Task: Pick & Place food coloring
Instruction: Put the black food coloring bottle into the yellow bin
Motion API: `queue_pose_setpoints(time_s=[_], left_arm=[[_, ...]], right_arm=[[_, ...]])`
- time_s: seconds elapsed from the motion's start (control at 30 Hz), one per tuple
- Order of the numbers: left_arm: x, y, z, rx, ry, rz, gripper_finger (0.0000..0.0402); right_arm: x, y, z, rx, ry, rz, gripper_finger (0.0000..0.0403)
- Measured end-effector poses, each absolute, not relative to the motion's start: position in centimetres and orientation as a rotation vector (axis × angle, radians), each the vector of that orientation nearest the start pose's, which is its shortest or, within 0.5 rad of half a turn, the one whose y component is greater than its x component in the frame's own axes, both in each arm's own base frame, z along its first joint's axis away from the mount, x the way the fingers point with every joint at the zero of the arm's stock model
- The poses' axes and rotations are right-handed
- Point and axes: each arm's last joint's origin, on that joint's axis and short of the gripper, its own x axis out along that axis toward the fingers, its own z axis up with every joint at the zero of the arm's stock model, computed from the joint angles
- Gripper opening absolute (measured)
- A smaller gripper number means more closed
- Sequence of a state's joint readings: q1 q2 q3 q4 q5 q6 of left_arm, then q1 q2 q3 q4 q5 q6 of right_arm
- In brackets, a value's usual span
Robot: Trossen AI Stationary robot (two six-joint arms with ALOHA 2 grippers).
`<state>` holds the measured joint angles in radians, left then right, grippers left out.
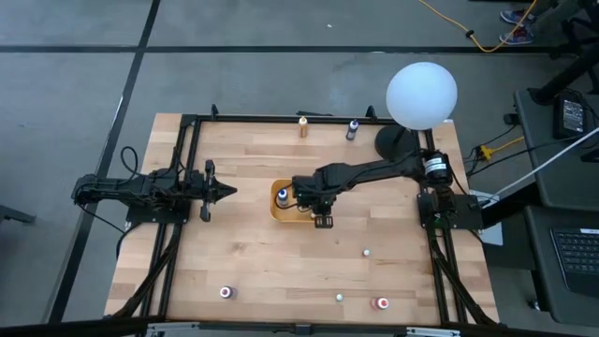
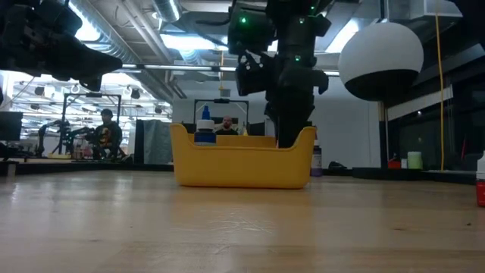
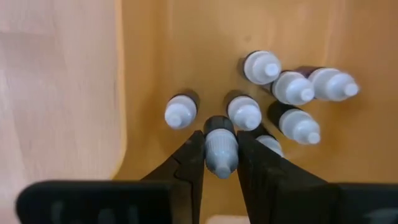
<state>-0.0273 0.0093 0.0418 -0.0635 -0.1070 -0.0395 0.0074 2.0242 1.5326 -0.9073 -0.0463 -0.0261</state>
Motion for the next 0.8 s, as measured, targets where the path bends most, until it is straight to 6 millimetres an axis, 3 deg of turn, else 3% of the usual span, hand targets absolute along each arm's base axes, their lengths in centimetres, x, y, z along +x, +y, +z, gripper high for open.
queue_pose_setpoints(time_s=[0.43,0.8], left_arm=[[9.5,0.0,17.1,-0.037,0.029,0.080,0.0010],[9.5,0.0,17.1,-0.037,0.029,0.080,0.0010]], right_arm=[[39.8,0.4,16.8,0.025,1.455,0.047,0.0083],[39.8,-0.1,16.8,0.036,1.445,0.034,0.0083]])
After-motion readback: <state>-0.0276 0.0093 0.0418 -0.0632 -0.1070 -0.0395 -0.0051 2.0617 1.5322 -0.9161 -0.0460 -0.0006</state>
